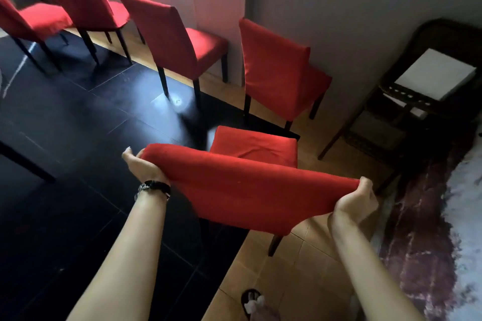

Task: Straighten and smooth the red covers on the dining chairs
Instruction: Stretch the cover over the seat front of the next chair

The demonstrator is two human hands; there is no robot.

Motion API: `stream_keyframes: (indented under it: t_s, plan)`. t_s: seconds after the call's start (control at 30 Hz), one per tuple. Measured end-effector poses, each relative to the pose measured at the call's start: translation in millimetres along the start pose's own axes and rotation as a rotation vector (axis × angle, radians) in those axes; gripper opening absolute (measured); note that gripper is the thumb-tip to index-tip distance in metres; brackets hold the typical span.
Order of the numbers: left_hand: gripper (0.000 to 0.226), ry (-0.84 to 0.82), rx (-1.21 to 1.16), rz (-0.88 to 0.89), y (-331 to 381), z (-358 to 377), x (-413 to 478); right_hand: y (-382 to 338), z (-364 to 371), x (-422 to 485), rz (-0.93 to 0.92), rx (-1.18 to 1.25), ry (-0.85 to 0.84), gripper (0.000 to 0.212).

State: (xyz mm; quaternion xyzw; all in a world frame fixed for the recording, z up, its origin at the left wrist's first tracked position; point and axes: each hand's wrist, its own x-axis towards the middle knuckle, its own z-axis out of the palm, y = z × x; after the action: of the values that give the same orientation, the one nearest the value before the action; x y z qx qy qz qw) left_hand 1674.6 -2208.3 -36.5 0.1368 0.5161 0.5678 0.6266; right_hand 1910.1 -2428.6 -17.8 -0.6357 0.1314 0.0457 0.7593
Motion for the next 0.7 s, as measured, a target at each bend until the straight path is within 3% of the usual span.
stream_keyframes:
  t_s: [0.47,0.7]
  plan:
    - [0.037,0.060,-0.061,0.077,28.4,50.8,9.5,-40.7,63.0,28.3,0.029,0.124,-0.137,0.032]
    - [0.058,0.147,-0.183,0.190,64.3,14.2,-1.2,-34.3,88.3,4.2,0.060,0.162,-0.249,0.032]
